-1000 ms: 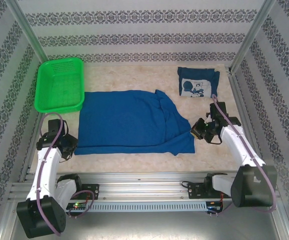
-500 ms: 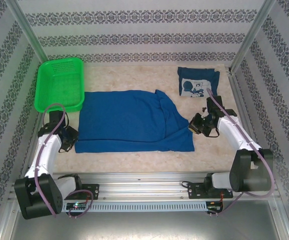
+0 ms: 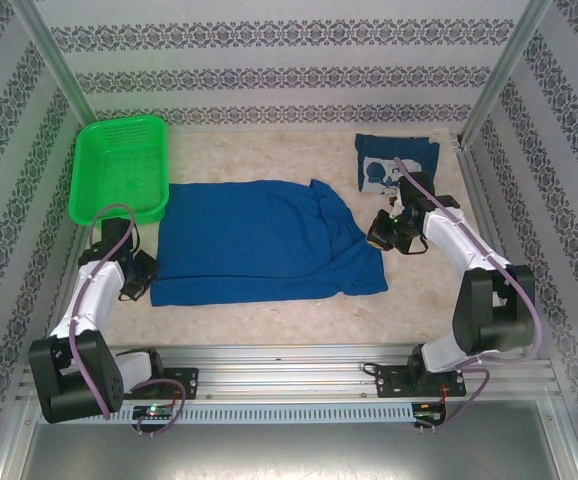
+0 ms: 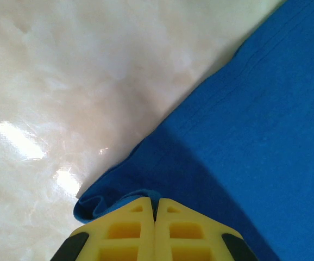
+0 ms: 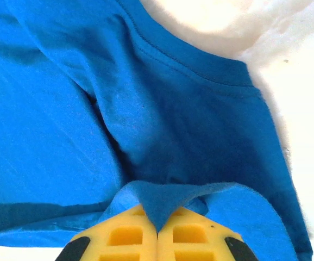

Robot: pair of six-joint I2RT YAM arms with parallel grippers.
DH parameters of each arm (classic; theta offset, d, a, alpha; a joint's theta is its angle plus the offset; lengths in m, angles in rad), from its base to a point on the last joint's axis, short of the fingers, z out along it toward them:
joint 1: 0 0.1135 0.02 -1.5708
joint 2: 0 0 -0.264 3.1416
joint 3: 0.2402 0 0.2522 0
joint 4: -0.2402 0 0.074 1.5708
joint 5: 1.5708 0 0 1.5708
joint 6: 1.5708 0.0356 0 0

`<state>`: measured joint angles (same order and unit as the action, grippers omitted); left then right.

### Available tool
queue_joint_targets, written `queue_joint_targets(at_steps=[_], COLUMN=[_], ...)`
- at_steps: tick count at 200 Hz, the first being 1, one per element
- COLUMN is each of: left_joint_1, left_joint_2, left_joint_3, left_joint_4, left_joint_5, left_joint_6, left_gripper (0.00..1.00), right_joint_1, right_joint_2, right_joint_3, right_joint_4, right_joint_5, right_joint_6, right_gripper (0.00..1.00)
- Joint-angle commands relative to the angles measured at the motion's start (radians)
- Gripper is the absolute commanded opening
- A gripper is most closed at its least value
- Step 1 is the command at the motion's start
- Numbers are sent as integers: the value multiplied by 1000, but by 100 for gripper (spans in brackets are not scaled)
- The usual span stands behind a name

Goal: Fold and stack the t-shirts

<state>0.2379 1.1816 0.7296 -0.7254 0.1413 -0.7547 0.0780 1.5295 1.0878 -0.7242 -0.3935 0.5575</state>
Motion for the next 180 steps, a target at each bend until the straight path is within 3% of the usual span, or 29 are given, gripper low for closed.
queue_joint_targets(at_steps=[1,180], left_joint_1=[9,9], left_joint_2=[22,164], left_joint_3=[18,42], left_joint_4=[35,120], left_joint_5=[-14,17], left_joint_6=[32,46], left_gripper=[0,0], right_joint_1=[16,35], right_joint_2=[32,197], right_joint_3=[60,218], right_joint_4=[-31,-73], right_joint_5=[39,96], right_joint_6=[-40,-105], right_gripper=[0,0])
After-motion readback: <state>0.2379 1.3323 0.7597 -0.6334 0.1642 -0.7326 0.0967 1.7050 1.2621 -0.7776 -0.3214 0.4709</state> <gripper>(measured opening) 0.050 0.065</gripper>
